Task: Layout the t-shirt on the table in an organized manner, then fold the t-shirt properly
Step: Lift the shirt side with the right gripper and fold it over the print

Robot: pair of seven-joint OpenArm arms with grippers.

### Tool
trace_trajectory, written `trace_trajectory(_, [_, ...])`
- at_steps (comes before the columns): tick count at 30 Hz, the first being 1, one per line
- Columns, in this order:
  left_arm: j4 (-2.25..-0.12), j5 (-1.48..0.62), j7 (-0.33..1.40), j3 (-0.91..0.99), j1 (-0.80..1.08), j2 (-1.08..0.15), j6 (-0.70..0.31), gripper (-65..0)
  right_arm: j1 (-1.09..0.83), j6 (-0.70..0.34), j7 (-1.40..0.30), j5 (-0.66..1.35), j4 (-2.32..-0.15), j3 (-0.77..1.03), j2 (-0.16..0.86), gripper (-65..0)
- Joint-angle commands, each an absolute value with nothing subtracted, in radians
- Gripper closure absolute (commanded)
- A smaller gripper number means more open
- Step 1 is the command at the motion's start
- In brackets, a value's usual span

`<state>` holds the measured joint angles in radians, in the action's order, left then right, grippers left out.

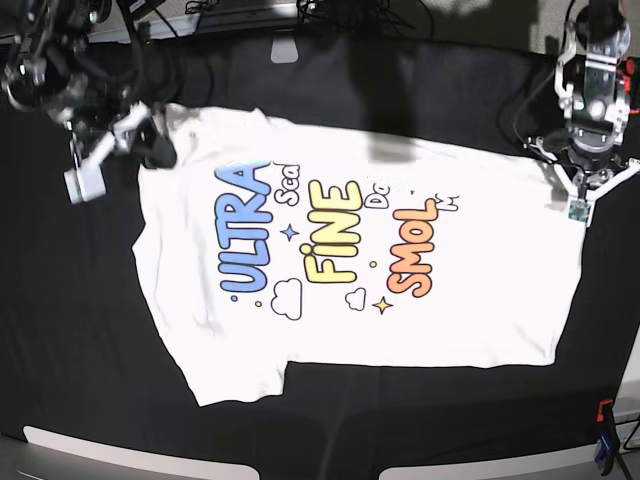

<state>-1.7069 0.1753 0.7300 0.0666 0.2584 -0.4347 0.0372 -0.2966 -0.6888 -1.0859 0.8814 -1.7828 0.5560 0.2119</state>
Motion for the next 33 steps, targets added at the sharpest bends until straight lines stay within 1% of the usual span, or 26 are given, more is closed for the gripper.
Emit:
trace_trajectory(1, [-1.705, 0.189, 0.697, 0.073, 0.224, -0.447, 0.049, 0.0, -0.249, -0.698, -1.058, 0.912, -1.785, 0.543, 0.224, 0.0])
trace_trajectory(4, [-1.667, 0.188, 0.694, 0.073, 0.165, -0.447, 0.048, 0.0, -0.146, -0.698, -1.058, 0.900, -1.742, 0.493, 0.224, 0.0])
trace_trajectory(11, [-1.602, 0.113, 0.655, 0.072, 0.078, -0.447, 0.048, 0.0, 0.062, -0.698, -1.058, 0.733, -1.626, 0.332, 0.224, 0.0])
trace_trajectory(15, [-1.549, 0.072, 0.591, 0.072, 0.061, -0.447, 0.044, 0.0, 0.146, -0.698, -1.042, 0.678, -1.539, 0.264, 0.224, 0.0])
trace_trajectory(20, [-1.517, 0.070, 0.502, 0.072, 0.061, -0.447, 0.036, 0.0, 0.233, -0.698, -0.999, 0.605, -1.447, 0.249, 0.224, 0.0])
trace_trajectory(24, [-1.517, 0.070, 0.495, 0.072, 0.060, -0.447, 0.036, 0.0, 0.262, -0.698, -0.939, 0.503, -1.395, 0.249, 0.224, 0.0])
trace_trajectory(29, [-1.517, 0.070, 0.475, 0.072, 0.061, -0.447, 0.035, 0.0, 0.268, -0.698, -0.923, 0.463, -1.376, 0.253, 0.224, 0.0])
trace_trajectory(32, [-1.517, 0.070, 0.471, 0.072, 0.061, -0.447, 0.036, 0.0, 0.268, -0.575, -0.884, 0.383, -1.376, 0.287, 0.224, 0.0])
trace_trajectory(33, [-1.517, 0.070, 0.476, 0.072, 0.061, -0.447, 0.035, 0.0, 0.268, -0.559, -0.863, 0.359, -1.376, 0.308, 0.224, 0.0])
